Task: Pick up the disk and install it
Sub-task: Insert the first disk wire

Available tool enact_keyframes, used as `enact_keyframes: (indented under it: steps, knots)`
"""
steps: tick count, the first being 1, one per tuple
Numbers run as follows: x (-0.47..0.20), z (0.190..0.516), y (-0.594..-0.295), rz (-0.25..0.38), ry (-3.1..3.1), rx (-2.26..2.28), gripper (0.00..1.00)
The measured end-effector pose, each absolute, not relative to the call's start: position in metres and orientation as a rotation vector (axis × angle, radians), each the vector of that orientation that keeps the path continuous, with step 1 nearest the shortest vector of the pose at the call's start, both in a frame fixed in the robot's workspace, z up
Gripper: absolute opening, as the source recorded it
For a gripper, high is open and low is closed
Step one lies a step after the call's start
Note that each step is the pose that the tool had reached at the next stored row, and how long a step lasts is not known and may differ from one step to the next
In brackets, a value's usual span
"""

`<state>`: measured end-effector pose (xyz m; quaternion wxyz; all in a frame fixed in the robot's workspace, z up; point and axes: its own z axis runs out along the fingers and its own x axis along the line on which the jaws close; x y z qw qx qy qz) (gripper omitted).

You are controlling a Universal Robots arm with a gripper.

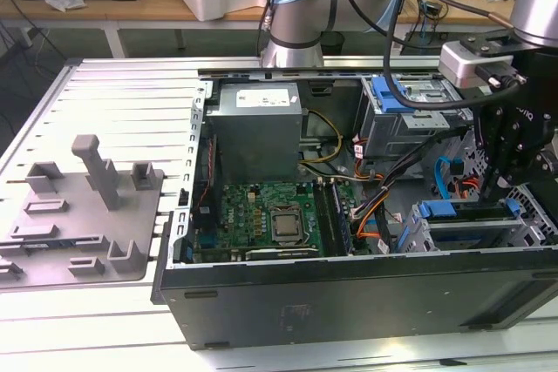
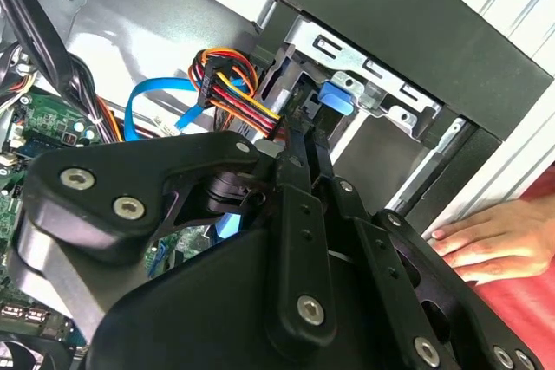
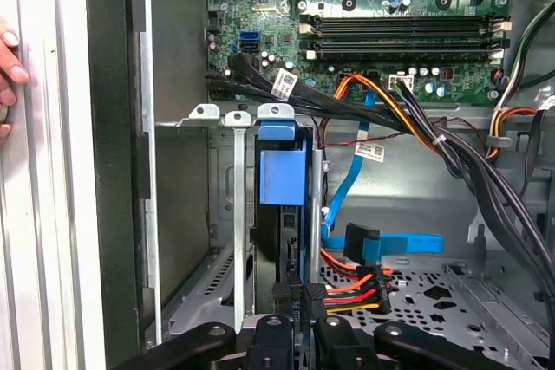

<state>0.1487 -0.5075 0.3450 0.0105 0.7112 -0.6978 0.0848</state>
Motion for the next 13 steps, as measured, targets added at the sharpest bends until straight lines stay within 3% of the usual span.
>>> enact_keyframes:
  steps: [13]
  knots:
    - [0.1486,0.3417,-0.5084,0.265,-2.178,2.219,0.17]
